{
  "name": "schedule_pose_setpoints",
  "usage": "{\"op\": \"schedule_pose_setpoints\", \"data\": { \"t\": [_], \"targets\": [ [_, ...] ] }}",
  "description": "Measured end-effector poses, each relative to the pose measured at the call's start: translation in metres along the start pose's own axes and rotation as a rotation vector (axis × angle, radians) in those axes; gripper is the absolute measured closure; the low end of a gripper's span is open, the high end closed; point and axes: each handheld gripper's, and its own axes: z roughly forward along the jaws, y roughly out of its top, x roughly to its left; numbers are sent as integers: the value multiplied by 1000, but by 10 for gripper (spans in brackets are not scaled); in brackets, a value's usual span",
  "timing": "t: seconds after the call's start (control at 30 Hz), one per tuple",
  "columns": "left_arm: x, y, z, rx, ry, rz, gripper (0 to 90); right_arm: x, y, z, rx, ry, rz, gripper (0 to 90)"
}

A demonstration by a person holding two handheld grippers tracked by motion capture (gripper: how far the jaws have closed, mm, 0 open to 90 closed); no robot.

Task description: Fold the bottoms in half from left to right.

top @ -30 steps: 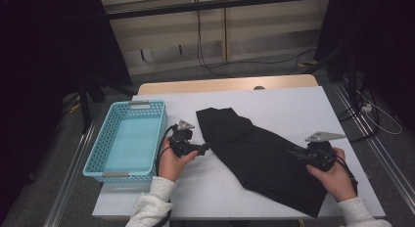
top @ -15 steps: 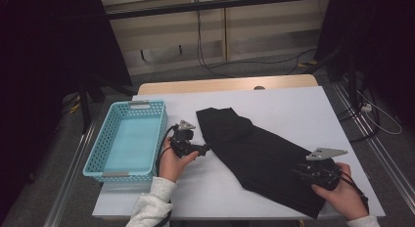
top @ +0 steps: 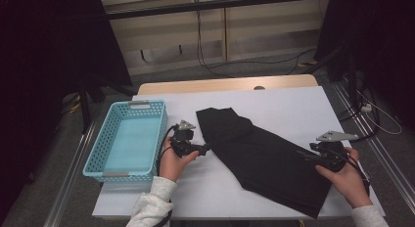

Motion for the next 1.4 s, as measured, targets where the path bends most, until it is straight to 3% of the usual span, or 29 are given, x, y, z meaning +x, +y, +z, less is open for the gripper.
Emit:
{"op": "schedule_pose_setpoints", "data": {
  "t": [0.3,0.37,0.47,0.6,0.73,1.1,1.33,1.4],
  "targets": [
    [2,0,-1,0,-2,-7,159,-3,5,20,19,-16,46,440],
    [3,0,-1,-2,-1,-7,159,-5,2,23,31,2,68,454],
    [3,-1,-1,0,2,-4,160,-5,2,20,43,20,66,602],
    [1,0,0,-3,3,-4,159,-4,2,19,48,37,64,676],
    [2,0,0,-5,4,-6,159,-3,1,18,54,94,56,857],
    [5,0,-2,-7,11,-20,154,-9,-2,12,66,107,38,882],
    [9,3,0,-20,28,-50,148,-22,-9,2,75,91,50,881],
    [11,5,3,-18,40,-59,148,-24,-9,-1,86,67,38,881]
  ]
}}
